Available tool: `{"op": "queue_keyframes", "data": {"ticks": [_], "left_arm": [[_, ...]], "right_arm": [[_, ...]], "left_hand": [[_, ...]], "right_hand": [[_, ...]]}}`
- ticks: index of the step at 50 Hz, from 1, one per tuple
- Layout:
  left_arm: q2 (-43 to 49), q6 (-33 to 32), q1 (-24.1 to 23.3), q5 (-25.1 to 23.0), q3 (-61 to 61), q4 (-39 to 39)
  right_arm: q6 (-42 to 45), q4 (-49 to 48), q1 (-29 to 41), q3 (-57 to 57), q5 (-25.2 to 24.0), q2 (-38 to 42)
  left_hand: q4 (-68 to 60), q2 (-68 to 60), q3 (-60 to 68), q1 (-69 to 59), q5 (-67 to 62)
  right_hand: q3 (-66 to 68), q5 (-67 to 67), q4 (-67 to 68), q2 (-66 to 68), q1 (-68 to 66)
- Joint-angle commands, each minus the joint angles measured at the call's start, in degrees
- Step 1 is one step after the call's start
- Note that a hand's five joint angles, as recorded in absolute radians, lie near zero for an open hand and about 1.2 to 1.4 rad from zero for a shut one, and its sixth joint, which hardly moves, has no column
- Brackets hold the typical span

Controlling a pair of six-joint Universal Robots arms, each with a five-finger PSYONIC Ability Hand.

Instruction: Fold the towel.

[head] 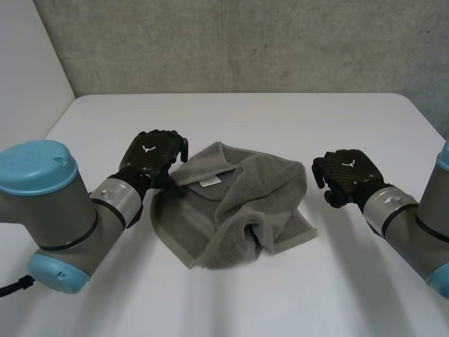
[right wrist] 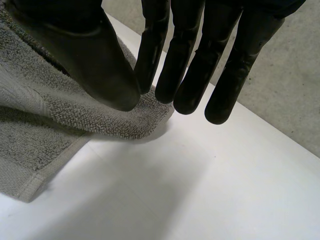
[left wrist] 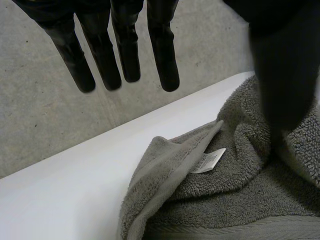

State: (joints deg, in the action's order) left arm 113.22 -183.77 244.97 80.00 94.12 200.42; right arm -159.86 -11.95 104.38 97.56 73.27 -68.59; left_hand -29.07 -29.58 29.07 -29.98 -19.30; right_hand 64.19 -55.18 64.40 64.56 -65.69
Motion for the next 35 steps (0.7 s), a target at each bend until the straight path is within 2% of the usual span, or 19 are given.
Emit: {"op": "queue_keyframes", "data": {"ticks": [1, 2, 8, 12, 19, 22, 23, 24, 25, 26, 27, 28, 29, 30, 32, 35], "left_arm": [[-0.02, 0.34, -0.02, 0.07, 0.1, -0.03], [-0.02, 0.87, -0.02, 0.07, 0.01, -0.03], [-0.02, 2.37, -0.02, -0.02, 0.01, -0.11], [0.16, 2.54, -0.02, -0.02, 0.01, -0.72], [0.86, 2.19, 0.07, -0.02, -0.69, -4.51], [2.18, 2.1, -0.02, -0.02, -1.13, -7.06], [2.88, 2.02, -0.11, -0.02, -1.3, -7.84], [3.41, 1.93, -0.2, 0.07, -1.57, -8.46], [3.41, 1.93, -0.2, 0.07, -1.57, -8.46], [3.93, 1.93, -0.28, 0.07, -1.57, -8.72], [4.11, 1.93, -0.46, 0.07, -1.57, -8.81], [4.11, 1.93, -0.46, 0.07, -1.57, -8.81], [4.2, 1.84, -0.55, 0.07, -1.57, -8.9], [4.2, 1.84, -0.72, 0.07, -1.57, -8.9], [4.2, 1.93, -0.9, 0.07, -1.57, -8.99], [4.03, 1.93, -1.16, -0.02, -1.31, -9.25]], "right_arm": [[0.08, 0.09, 0.21, 0.0, -0.15, 0.04], [0.08, 0.09, 0.21, 0.0, -0.15, 0.04], [-0.97, 1.4, 0.56, 0.35, -0.68, -0.22], [-1.94, 3.16, 2.23, 0.18, -1.29, -0.57], [-1.77, 6.32, 4.86, 0.18, -3.04, -4.17], [-1.59, 7.73, 6.8, 0.09, -3.66, -5.93], [-1.51, 8.17, 7.68, 0.09, -3.67, -6.89], [-1.5, 8.17, 7.68, 0.09, -3.67, -6.9], [-1.42, 8.17, 8.73, 0.35, -3.4, -8.03], [-1.33, 8.17, 9.7, 0.62, -3.14, -9.18], [-1.33, 8.17, 9.71, 0.62, -3.14, -9.19], [-1.33, 8.09, 10.4, 0.88, -3.05, -9.8], [-1.24, 8.09, 10.93, 1.06, -3.05, -10.06], [-1.24, 8.09, 10.94, 1.06, -3.05, -10.07], [-1.24, 8.17, 11.72, 1.41, -3.05, -10.85], [-1.15, 8.17, 12.25, 1.58, -3.05, -11.39]], "left_hand": [[-24.44, -23.93, 24.44, -23.52, -24.21], [-30.37, -29.86, 30.37, -29.46, -30.15], [-32.62, -32.11, 32.62, -31.7, -32.39], [-44.86, -44.35, 44.86, -43.94, -44.63], [-44.39, -43.88, 44.39, -43.48, -44.17], [-41.7, -41.19, 41.7, -40.79, -41.48], [-39.37, -38.86, 39.37, -38.45, -39.14], [-36.68, -36.17, 36.68, -35.77, -36.46], [-36.66, -36.14, 36.66, -35.74, -36.43], [-31.99, -31.48, 31.99, -31.08, -31.77], [-22.62, -22.11, 22.62, -21.7, -22.39], [-22.53, -22.01, 22.53, -21.61, -22.3], [-14.7, -14.19, 14.7, -13.78, -14.47], [-11.62, -11.11, 11.62, -10.71, -11.4], [-10.43, -9.91, 10.43, -9.51, -10.2], [-4.22, -3.71, 4.22, -3.31, -3.99]], "right_hand": [[4.76, -3.77, 4.55, 4.38, -3.26], [4.77, -3.78, 4.56, 4.39, -3.27], [5.61, -4.62, 5.4, 5.23, -4.11], [5.28, -4.29, 5.07, 4.9, -3.78], [2.42, -1.43, 2.21, 2.05, -0.93], [-0.26, 1.25, -0.47, -0.63, 1.76], [-7.11, 8.1, -7.32, -7.48, 8.6], [-7.17, 8.17, -7.38, -7.55, 8.67], [-20.5, 21.49, -20.71, -20.87, 21.99], [-26.79, 27.78, -27.0, -27.17, 28.29], [-26.85, 27.85, -27.07, -27.23, 28.35], [-28.52, 29.51, -28.73, -28.9, 30.02], [-30.7, 31.69, -30.91, -31.08, 32.2], [-30.72, 31.72, -30.93, -31.1, 32.22], [-39.76, 40.75, -39.97, -40.13, 41.26], [-41.15, 42.14, -41.36, -41.53, 42.65]]}}
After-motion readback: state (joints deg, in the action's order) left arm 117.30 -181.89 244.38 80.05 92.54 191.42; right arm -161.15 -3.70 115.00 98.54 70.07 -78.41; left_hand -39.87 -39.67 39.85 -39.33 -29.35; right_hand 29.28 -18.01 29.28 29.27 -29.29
